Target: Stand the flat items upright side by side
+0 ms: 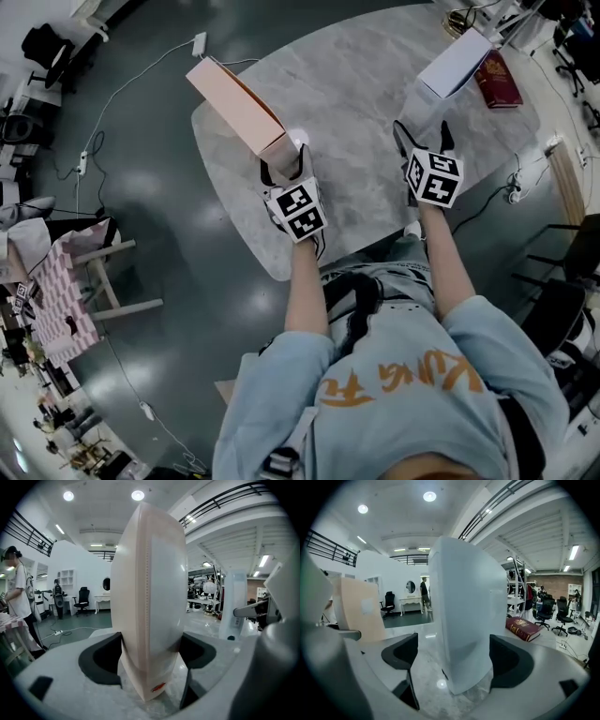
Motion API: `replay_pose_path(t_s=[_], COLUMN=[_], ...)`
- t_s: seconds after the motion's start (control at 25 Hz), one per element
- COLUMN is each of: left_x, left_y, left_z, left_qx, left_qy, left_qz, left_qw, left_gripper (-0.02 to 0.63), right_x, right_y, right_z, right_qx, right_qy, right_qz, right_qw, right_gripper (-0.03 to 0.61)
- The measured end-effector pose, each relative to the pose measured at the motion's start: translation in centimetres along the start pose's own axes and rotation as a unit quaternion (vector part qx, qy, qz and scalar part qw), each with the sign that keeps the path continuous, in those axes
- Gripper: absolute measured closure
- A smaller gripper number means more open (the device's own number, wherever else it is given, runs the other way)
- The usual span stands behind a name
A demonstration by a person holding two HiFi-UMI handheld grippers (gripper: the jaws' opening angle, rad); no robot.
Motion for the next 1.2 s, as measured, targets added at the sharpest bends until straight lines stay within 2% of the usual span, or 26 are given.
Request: replay_pose_path(t_s=[0.36, 0.68, 0.96, 1.2], left_x=[-1.6, -2.5, -2.8, -3.0], left_y=[1.1, 1.5, 1.9, 1.9], left_z=[-0.7, -0.8, -1.0, -1.2], left_qx=[-0.035, -0.041, -0.037, -0.029], left_qy=[-0.035, -0.047, -0.046, -0.044], left_qz=[-0.004, -0.007, -0.010, -0.008], left_qw=[0.9988, 0.9980, 0.9982, 0.9986], left_gripper=[0.221, 0.221, 0.221, 0.224], right_x=[-2.8, -4.0, -4.6, -5.5], right_y=[0.8, 0.6, 0.8, 1.3], right_z=[-0.5, -2.2, -2.9, -2.1], right_qx=[-0.024, -0.049, -0.051, -0.015], right_qy=[-0.098, -0.148, -0.137, -0.097], right_qz=[0.035, 0.060, 0.062, 0.073], right_qw=[0.994, 0.986, 0.987, 0.993], right_gripper=[0.101, 0.114, 0.143, 0.175])
Point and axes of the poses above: the fingertips, and each gripper's own axes: x backward along the fingers, z to its left, y out of its top, the point moved 1 cm from there along x, backward along the fingers, and after that the axes turned 14 degrees about z, right-handed, at the moved point
